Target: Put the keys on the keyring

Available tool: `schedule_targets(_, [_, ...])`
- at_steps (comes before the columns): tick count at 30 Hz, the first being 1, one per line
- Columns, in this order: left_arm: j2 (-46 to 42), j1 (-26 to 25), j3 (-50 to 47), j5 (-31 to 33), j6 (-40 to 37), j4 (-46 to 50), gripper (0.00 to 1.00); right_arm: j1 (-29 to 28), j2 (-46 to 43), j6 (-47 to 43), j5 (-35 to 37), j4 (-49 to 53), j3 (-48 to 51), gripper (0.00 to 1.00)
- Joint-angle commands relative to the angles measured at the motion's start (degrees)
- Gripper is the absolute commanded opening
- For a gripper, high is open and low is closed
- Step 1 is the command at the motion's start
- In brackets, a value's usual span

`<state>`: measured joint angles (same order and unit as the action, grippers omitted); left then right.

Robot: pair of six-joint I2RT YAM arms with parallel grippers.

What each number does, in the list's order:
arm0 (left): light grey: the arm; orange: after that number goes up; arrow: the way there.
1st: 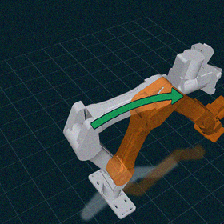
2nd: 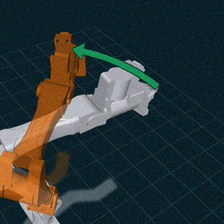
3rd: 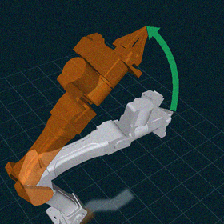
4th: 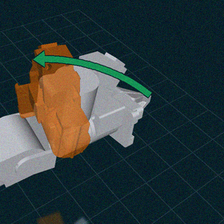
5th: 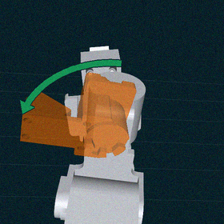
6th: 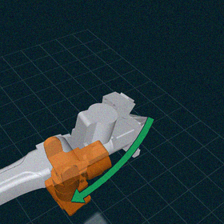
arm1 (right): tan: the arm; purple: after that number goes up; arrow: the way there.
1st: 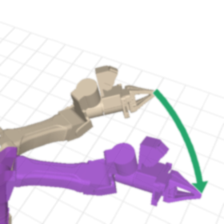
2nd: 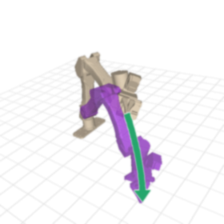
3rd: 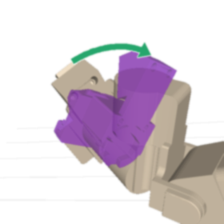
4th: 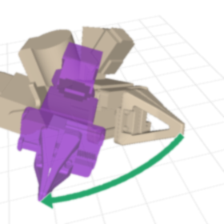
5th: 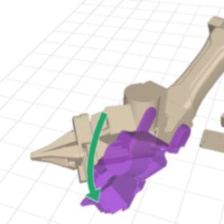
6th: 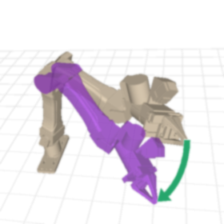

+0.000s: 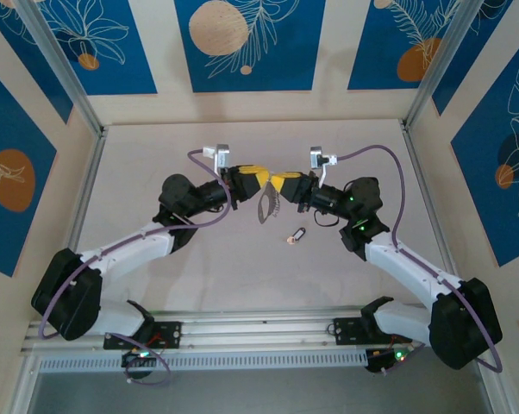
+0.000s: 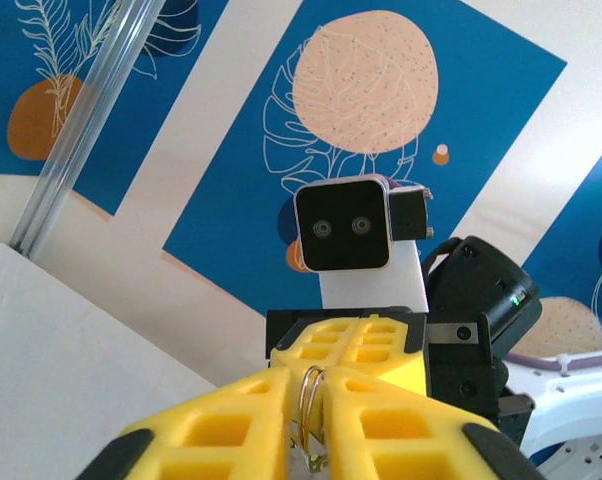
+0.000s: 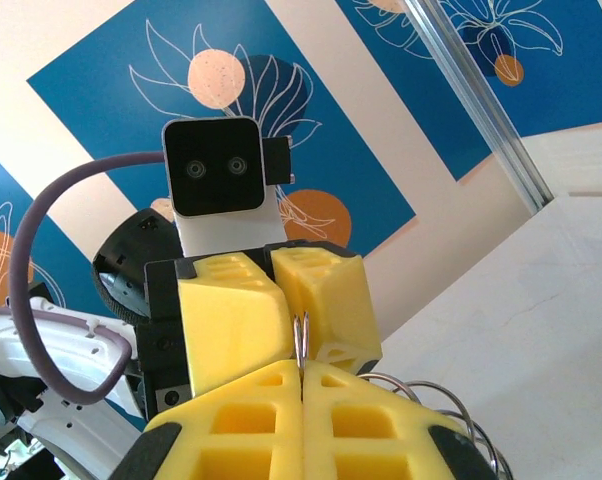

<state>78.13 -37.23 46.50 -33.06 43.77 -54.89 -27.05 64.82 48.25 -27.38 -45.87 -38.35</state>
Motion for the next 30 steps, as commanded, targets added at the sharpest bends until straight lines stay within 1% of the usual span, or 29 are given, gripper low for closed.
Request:
schedule_targets(1, [0.37,-0.53,2.36,-1.95,0.21,-2.66,0.06,-0.45,-0.06,0.01,0.74,-1.81,-1.44,0.00])
schedule_targets(2, [0.45,-0.56,2.37,-2.08,0.17,-2.64,0.01,-0.46,0.01,0.00,0.74,-1.70,-1.43,0.00])
schedule_targets(6, [0.42,-0.62,2.80,-2.93,-0.56,-1.76,0.00,-0.17,-0.03,-0.81,-0.15,0.49,-2.21,0.00])
schedule_targets(7, [0.29,-0.67,2.94,-3.19,-0.96,-1.35,0.00,0.24,-0.31,-1.31,-0.59,1.73,-2.52,0.08])
schedule_targets(9, [-0.36,-0.61,3.33,-4.07,-2.52,0.51,0.00,1.73,-1.83,-2.56,-1.42,5.40,-2.77,0.34])
schedule_targets(10, [-0.69,-0.58,3.57,-4.50,-3.59,1.98,0.00,2.56,-2.70,-3.14,-1.81,6.76,-2.66,0.41])
schedule_targets(12, [-1.58,-0.57,4.48,-5.86,-6.54,5.67,0.00,4.80,-4.95,-4.10,-3.18,9.72,-2.31,0.46])
schedule_targets(16, [-2.70,-0.48,7.31,-9.90,-13.11,14.53,0.00,7.80,-8.17,-6.20,-6.74,14.19,-1.76,0.48])
schedule_targets(22, [-3.15,-0.19,12.46,-15.44,-23.05,28.42,0.00,9.27,-9.86,-9.10,-13.15,18.38,-2.79,0.48])
schedule_targets(26, [-2.60,-0.07,14.51,-18.04,-25.73,32.57,0.00,8.91,-9.29,-9.55,-16.50,18.58,-3.81,0.47])
schedule_targets(30, [-1.95,-0.11,15.41,-19.82,-25.93,33.18,0.00,8.02,-8.65,-10.10,-17.54,18.74,-4.36,0.46])
